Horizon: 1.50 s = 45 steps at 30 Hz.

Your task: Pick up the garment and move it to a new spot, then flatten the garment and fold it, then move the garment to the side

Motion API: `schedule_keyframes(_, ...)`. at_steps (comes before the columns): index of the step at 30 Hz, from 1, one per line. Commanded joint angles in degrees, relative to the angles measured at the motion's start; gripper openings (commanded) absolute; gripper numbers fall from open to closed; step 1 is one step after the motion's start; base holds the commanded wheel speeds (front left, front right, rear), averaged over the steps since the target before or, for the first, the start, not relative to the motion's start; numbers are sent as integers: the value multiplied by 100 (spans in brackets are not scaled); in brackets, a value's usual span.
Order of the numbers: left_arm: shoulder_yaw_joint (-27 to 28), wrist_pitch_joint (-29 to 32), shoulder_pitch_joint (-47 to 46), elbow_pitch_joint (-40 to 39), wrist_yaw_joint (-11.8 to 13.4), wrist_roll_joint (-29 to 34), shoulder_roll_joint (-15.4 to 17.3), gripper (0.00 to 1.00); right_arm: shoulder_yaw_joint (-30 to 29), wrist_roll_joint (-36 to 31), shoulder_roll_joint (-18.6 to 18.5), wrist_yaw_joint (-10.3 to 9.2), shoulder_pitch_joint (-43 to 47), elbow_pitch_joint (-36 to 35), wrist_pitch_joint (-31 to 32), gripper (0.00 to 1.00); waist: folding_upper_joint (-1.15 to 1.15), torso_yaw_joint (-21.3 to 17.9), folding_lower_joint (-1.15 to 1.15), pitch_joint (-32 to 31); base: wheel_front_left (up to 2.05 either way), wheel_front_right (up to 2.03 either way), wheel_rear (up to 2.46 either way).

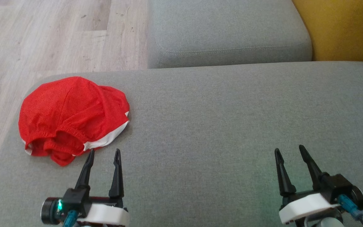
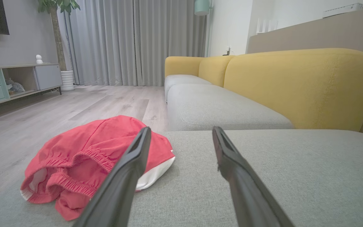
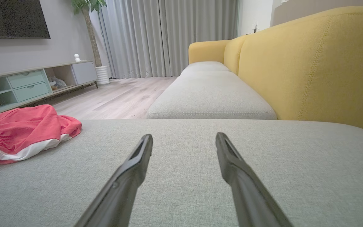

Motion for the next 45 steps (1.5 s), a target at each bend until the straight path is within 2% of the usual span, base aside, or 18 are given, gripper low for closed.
schedule_keyframes(1,126,-55,-182,-149,38,24,30,100,145,-38,-53,-4,-183,-174,-78,100,0,-1,1,-3,0,0,0)
schedule_keyframes(13,137,-55,-190,47,58,-96,30,100,139,-12,-53,-4,-139,-179,-78,100,0,33,1,-22,0,0,0)
schedule_keyframes(20,212,-55,-218,36,89,-110,30,100,104,1,-53,-4,-142,-225,-78,100,0,313,1,55,0,0,0)
schedule_keyframes(35,807,-55,-241,-351,198,42,30,100,-75,-64,-53,-4,-317,-291,-78,100,0,2288,1,519,0,0,0)
schedule_keyframes(40,988,-55,-325,-543,225,49,30,100,-173,-214,-53,-4,-378,-295,-78,100,0,2654,1,725,0,0,0)
schedule_keyframes(45,1001,-55,-752,-615,226,-12,30,100,-361,-555,-53,-4,-545,-371,-78,100,0,2775,1,1271,0,0,0)
